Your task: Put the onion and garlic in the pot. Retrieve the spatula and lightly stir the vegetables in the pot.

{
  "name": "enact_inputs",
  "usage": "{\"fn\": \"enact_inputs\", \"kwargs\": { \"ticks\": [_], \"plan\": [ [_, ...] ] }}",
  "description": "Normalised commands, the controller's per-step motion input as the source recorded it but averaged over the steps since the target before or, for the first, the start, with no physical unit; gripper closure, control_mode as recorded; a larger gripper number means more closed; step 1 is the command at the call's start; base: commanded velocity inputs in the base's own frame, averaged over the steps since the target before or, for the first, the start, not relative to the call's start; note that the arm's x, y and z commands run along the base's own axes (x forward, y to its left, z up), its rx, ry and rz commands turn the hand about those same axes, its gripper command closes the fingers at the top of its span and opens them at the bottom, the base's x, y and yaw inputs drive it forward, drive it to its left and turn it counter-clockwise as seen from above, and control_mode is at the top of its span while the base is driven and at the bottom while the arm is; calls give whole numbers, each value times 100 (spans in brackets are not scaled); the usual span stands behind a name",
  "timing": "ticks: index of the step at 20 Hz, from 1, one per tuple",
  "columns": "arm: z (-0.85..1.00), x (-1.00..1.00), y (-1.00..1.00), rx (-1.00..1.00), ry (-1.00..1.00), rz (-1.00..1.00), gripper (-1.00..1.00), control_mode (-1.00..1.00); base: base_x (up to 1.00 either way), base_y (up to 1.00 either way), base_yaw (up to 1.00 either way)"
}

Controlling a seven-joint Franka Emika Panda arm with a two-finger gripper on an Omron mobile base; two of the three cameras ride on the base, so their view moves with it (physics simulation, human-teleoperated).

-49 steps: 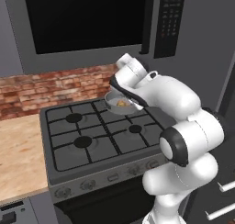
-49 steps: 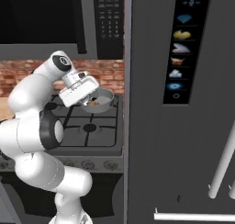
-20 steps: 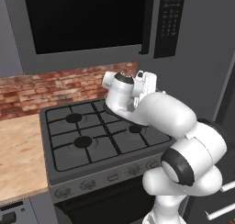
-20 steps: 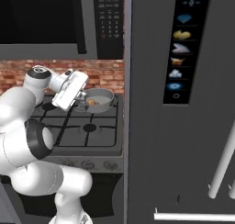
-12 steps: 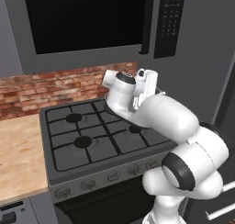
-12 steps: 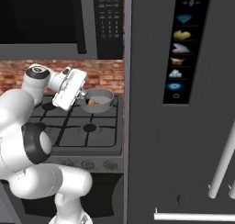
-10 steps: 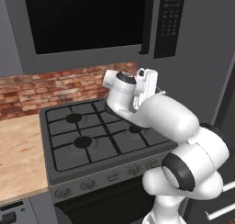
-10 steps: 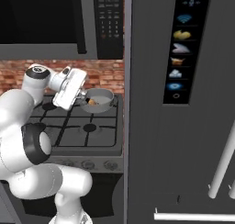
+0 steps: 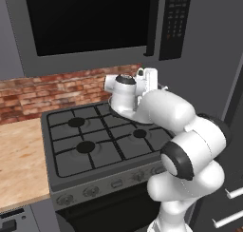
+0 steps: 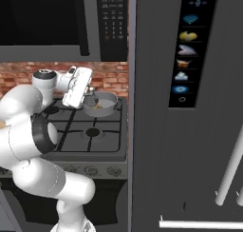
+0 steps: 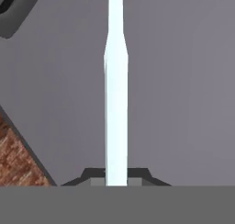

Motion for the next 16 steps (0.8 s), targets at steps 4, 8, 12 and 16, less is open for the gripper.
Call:
{"fn": "enact_inputs", "kwargs": {
  "ticks": [4, 8, 12, 16],
  "plan": [
    [-12, 19, -2, 0, 0, 0, 100, -100, 0, 0, 0],
    [-29, 6, -1, -1, 5, 0, 100, -100, 0, 0, 0],
    [-13, 30, 0, -10, 15, 4, 100, -100, 0, 0, 0],
    [5, 40, 0, -10, 6, 7, 100, -100, 0, 0, 0]
  ]
}}
